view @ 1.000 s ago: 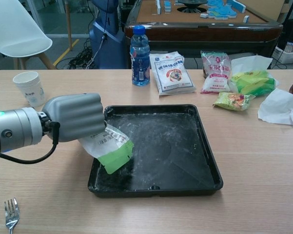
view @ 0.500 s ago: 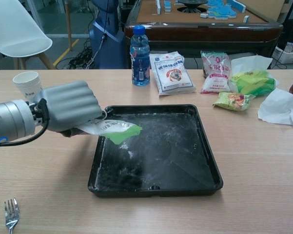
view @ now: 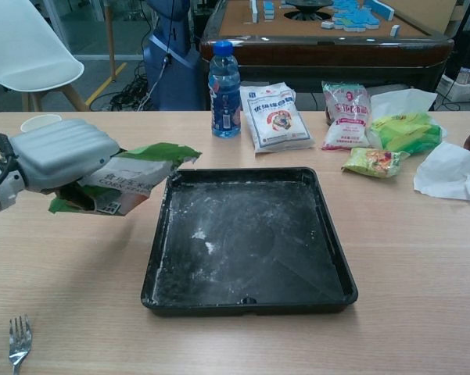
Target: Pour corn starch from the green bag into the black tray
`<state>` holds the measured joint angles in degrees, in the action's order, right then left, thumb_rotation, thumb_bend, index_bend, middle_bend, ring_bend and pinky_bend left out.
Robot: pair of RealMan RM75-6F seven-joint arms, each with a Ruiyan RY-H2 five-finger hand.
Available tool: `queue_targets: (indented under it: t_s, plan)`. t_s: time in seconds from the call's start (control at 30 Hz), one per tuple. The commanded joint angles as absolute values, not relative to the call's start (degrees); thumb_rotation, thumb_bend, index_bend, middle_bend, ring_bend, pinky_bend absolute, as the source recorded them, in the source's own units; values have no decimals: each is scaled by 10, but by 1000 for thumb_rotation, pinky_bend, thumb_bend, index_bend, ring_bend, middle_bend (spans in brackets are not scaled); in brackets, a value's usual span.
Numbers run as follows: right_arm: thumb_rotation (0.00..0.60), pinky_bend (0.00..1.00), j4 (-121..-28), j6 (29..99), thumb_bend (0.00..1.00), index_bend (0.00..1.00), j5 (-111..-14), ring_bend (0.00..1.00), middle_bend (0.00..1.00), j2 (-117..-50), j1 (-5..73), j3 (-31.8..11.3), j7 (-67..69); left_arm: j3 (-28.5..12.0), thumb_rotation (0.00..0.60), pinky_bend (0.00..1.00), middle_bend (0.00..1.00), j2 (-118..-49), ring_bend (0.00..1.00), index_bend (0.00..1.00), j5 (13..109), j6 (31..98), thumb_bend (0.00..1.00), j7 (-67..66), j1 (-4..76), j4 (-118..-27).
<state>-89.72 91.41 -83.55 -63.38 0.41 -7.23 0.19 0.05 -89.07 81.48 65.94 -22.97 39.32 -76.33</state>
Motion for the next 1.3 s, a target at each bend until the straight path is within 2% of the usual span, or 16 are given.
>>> queue_targets:
  t_s: [0.03, 0.33, 0.8, 1.0, 1.07, 1.17, 1.3]
  plan:
    - [600, 71, -896, 912, 50, 103, -834, 30, 272, -635, 5, -73, 2, -11, 600, 680, 542, -911, 486, 437, 814, 678, 509, -134, 364, -720]
    - [600, 71, -893, 908, 51, 102, -832, 30, 272, -638, 7, -74, 2, -12, 600, 679, 533, -953, 482, 430, 827, 668, 460, 8, 349, -632]
    - [600, 71, -885, 907, 50, 103, -828, 30, 278, -644, 6, -74, 7, -5, 600, 650, 491, -1022, 445, 408, 870, 674, 349, 117, 348, -521]
    - [600, 71, -881, 907, 50, 103, -826, 30, 278, -645, 6, -75, 10, -6, 600, 586, 414, -1024, 357, 295, 867, 660, 190, 126, 347, -523]
    - [600, 71, -880, 906, 50, 103, -826, 30, 278, -645, 6, -76, 12, -9, 600, 572, 396, -1021, 346, 278, 864, 656, 170, 129, 346, -533]
    - [600, 71, -878, 905, 50, 103, -826, 30, 278, -647, 7, -76, 13, -15, 600, 569, 391, -1013, 344, 287, 850, 639, 169, 138, 346, -556]
    - [600, 71, -876, 904, 51, 103, -826, 30, 278, -648, 8, -76, 14, -17, 600, 569, 399, -1002, 361, 348, 845, 625, 170, 144, 346, -580]
